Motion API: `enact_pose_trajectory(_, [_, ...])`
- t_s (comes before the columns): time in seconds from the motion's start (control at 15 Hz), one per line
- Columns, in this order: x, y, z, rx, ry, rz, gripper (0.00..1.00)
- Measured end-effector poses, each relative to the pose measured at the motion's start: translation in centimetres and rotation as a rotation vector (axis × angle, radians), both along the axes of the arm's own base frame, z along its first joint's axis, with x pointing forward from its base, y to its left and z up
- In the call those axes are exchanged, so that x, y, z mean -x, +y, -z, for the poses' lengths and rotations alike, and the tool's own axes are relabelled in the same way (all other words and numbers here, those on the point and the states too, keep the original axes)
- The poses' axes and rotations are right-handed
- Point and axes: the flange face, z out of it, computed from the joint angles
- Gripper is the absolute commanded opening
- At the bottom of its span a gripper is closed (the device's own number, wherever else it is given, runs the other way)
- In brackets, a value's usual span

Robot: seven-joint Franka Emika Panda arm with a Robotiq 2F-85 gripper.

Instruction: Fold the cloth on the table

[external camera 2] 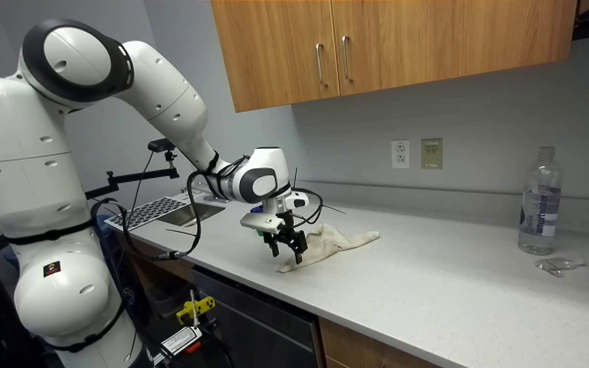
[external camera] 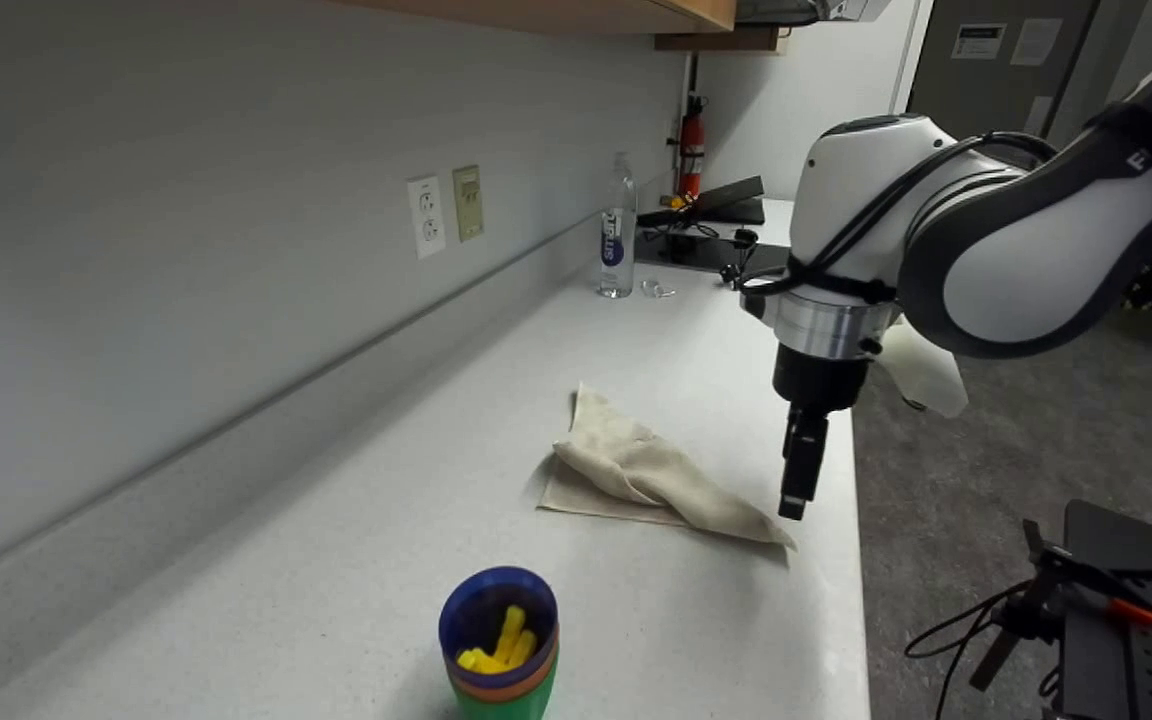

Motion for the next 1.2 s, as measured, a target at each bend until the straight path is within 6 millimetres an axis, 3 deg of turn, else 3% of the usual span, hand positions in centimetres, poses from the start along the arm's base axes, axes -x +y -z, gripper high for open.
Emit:
enact_pose_trajectory(0.33, [1.9, -1.5, 2.0, -0.028, -0.016, 0.053, 1.0])
enact_pose_trajectory(0.8, [2.7, 0.3, 3.2, -0.063, -0.038, 0.048, 1.0])
enact_pose_trajectory(1.2, [2.0, 1.2, 4.5, -0.071, -0.062, 0.013, 0.99])
